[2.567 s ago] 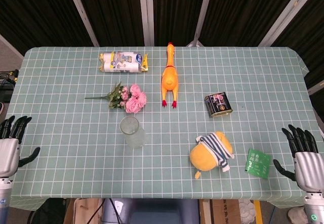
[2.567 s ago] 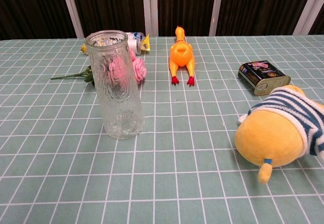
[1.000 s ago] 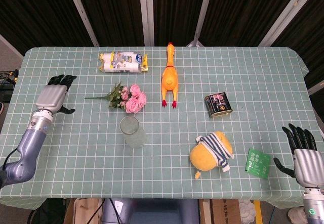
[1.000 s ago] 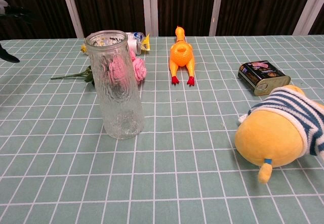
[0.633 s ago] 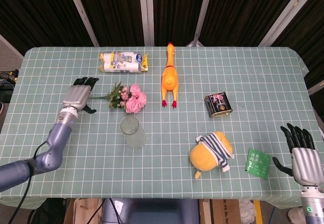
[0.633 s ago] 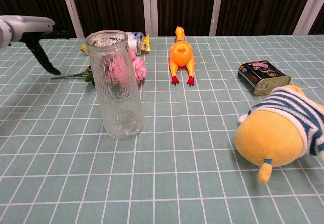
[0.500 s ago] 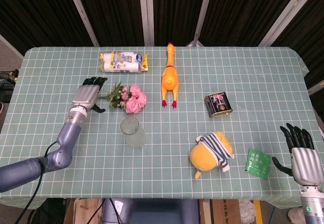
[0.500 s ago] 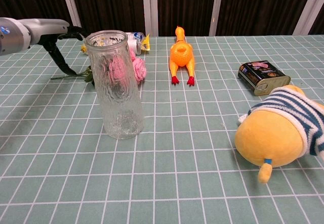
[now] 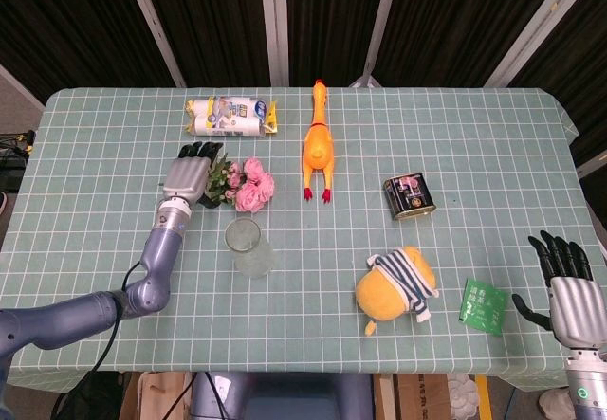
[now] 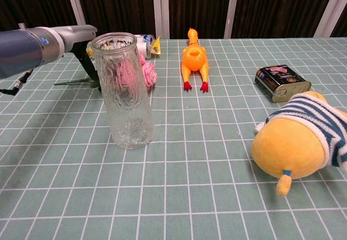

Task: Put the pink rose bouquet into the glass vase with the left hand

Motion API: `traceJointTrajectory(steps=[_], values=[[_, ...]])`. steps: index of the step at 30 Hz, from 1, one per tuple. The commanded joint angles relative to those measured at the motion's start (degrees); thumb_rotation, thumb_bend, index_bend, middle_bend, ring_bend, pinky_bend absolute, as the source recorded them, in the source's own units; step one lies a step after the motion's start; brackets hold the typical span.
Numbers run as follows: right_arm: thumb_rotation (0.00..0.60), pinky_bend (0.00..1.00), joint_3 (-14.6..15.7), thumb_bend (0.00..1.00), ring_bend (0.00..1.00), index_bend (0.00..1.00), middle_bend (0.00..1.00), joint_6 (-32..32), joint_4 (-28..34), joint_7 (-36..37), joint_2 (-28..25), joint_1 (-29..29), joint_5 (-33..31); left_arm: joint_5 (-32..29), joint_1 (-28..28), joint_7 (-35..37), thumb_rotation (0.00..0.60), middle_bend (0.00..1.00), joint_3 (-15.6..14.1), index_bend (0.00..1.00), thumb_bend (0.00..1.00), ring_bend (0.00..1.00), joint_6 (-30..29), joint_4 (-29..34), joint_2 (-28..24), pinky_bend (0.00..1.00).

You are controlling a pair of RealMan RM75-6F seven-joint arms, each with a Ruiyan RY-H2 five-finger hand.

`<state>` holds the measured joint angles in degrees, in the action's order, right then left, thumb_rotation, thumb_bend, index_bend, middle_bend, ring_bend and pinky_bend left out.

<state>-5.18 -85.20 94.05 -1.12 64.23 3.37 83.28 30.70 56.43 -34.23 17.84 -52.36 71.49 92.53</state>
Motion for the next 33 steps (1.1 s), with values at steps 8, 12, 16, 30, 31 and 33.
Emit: traceJointTrajectory(steps=[8,12,16,30,31,33], values=[[0.6,0.0,-0.2,0.27,0.03,0.11,0.07,-0.13,-0.21,0.92,-0.27,-0.11,-0.25,-1.55,2.46,-0.88,0.6,0.05,-0.37,0.03,0.18,0.0,1.84,-6.44,5.05,0.03],[0.6,0.0,-0.2,0.27,0.03,0.11,0.07,0.37,-0.44,1.2,-0.18,0.05,-0.54,-0.61,3.74,-1.45,0.6,0.06,-1.0,0.03,0.2,0.0,2.57,-10.83,8.4,0.03],[0.6,0.0,-0.22,0.27,0.03,0.11,0.07,0.37,-0.53,1.43,-0.22,0.05,-0.54,0.19,4.28,-0.83,0.6,0.09,-0.85,0.06,0.26,0.01,3.15,-14.34,10.94,0.06],[0.6,0.0,-0.19,0.27,0.03,0.12,0.07,0.39,-0.71,2.31,-0.4,-0.06,-0.6,6.91,5.05,0.77,0.6,0.33,-1.1,0.23,0.43,0.15,1.13,-22.34,16.59,0.22],[0.6,0.0,-0.21,0.27,0.03,0.12,0.07,0.36,-0.73,2.4,-0.42,-0.07,-0.61,7.37,5.09,0.61,0.6,0.35,-1.21,0.25,0.45,0.17,1.09,-22.99,17.01,0.23],[0.6,0.0,-0.24,0.27,0.03,0.12,0.07,0.31,-0.76,2.52,-0.44,-0.09,-0.64,8.07,5.13,0.6,0.6,0.39,-1.25,0.29,0.48,0.2,0.83,-23.78,17.55,0.28]])
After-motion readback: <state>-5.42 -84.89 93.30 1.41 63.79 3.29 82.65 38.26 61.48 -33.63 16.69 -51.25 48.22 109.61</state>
